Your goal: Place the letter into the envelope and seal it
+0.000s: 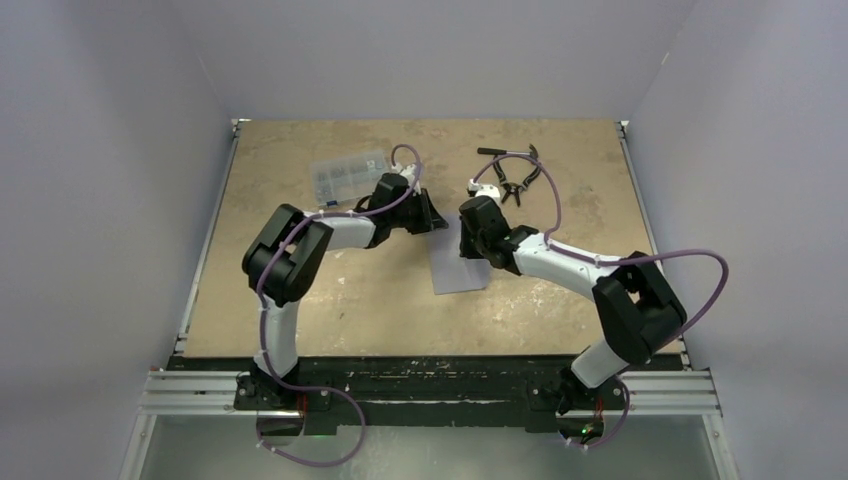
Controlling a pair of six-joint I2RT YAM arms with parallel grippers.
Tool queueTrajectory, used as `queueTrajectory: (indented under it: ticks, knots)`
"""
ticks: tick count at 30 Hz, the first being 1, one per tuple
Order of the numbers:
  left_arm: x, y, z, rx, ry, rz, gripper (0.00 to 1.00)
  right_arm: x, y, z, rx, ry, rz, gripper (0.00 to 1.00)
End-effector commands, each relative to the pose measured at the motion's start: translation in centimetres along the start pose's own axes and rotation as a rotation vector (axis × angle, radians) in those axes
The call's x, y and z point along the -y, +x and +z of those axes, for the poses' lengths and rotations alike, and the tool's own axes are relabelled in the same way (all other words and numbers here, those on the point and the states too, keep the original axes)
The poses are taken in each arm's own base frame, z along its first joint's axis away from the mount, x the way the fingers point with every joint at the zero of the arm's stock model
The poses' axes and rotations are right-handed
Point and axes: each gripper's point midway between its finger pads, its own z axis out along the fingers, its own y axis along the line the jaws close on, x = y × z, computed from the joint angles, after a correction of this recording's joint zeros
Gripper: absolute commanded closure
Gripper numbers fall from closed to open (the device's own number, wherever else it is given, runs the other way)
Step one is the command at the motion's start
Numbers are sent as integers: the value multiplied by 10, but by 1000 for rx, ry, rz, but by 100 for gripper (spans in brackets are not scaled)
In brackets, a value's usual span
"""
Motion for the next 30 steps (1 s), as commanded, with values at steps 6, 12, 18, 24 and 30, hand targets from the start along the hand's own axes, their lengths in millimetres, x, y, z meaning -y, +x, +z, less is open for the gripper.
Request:
queueTrajectory:
  ticks: [6, 12, 18, 24, 30]
  knots:
    - [-23, 10, 18, -39, -82, -29, 98, -18, -23, 10, 43, -43, -11, 100]
    - [-58, 37, 14, -91, -246, -92, 100, -17, -20, 20, 23, -16, -26, 100]
    - [-76, 45, 13, -109, -322, -93, 100, -11, -10, 32, 1, 23, -48, 100]
    - [-84, 52, 14, -138, -338, -64, 100, 3, -6, 46, 9, 115, -47, 100]
    - [-88, 55, 20, -184, -325, 6, 100, 7, -5, 58, 11, 164, -36, 100]
